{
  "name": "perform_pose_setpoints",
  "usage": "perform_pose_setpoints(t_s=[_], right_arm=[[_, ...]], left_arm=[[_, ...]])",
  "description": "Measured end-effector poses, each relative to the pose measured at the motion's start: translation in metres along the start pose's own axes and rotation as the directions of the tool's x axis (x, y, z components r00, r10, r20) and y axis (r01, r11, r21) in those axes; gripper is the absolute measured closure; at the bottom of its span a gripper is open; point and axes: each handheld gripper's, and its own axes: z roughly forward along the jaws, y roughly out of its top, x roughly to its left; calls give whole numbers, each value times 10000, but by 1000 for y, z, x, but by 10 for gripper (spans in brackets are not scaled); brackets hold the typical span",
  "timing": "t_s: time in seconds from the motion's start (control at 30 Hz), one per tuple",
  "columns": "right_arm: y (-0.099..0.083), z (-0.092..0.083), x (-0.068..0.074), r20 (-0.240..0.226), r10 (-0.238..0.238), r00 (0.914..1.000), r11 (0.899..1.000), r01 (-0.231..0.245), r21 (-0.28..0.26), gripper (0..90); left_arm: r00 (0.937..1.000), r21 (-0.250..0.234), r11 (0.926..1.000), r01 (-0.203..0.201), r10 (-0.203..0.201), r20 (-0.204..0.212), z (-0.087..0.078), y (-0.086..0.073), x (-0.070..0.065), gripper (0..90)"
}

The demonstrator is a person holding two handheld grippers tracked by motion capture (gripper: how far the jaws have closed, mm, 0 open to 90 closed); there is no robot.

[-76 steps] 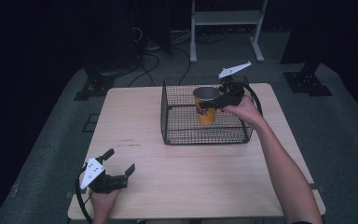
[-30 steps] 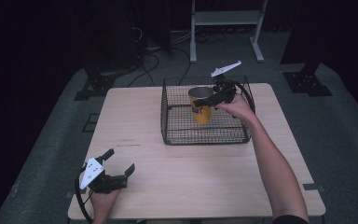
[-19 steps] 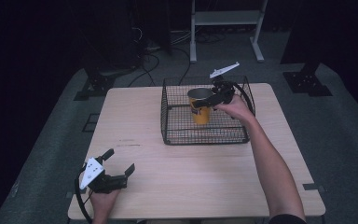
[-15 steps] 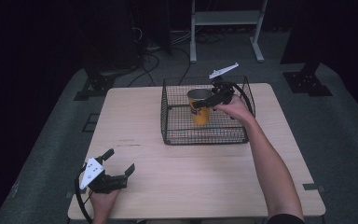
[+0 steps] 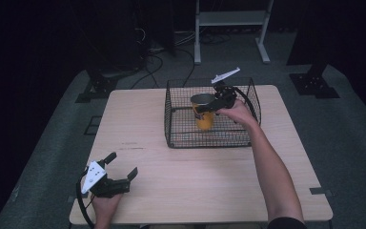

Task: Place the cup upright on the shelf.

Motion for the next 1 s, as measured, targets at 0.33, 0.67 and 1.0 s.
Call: perform_pose_setpoints(t_s=[0.33,0.67,1.0], right_arm=[[-7,12,-7,146,86,9999,9995,-90,286,118],[-14,23,-12,376,-25,9993,9965,-6,833,114],[-19,25,-14,485,-77,9988,9955,31,947,111]], left_arm=[[10000,-36,10000,25,-25,4,0,0,0,8],[10000,-31,10000,26,-26,-5,-1,0,0,8],[10000,-22,10000,24,-24,-19,-1,0,0,8]])
